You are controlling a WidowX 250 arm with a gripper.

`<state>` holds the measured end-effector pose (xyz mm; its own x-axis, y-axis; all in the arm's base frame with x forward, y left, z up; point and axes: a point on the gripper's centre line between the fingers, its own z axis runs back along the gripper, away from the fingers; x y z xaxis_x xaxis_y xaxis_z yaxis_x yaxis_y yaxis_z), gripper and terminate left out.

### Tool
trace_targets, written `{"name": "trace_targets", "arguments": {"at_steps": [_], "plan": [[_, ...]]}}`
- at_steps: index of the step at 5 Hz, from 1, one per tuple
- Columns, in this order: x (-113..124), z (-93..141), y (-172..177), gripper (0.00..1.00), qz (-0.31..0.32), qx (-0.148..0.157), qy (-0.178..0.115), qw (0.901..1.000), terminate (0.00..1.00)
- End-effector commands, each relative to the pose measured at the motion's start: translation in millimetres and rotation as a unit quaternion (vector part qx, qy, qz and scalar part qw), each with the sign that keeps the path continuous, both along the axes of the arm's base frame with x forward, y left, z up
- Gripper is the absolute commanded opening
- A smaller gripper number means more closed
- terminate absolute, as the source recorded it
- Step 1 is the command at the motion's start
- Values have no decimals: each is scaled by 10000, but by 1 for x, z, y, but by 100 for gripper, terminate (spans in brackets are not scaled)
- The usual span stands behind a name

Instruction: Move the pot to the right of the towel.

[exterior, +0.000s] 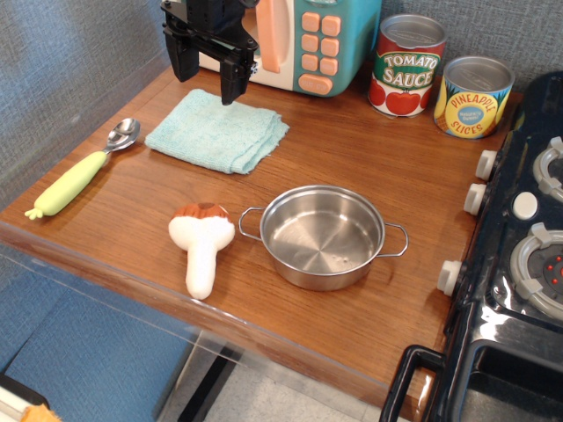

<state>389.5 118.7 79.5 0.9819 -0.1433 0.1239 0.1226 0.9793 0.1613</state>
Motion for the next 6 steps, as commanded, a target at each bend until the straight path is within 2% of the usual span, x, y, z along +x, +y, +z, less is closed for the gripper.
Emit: {"name": "trace_targets", "arguments": {"at_steps": [1,2,3,4,5,6], "plan": [[0,0,0,100,0,0,0,10000,0],[-23,16,-33,100,-783,-24,-217,9967,0],[-59,41,-69,100,-1704,-56,-540,9839,0],[-98,45,-102,100,-2544,-396,-454,9652,0],[-126,35,-134,100,-3134,-412,-233,9484,0],[-147,24,-152,100,-3466,-476,-56,9368,0]]}}
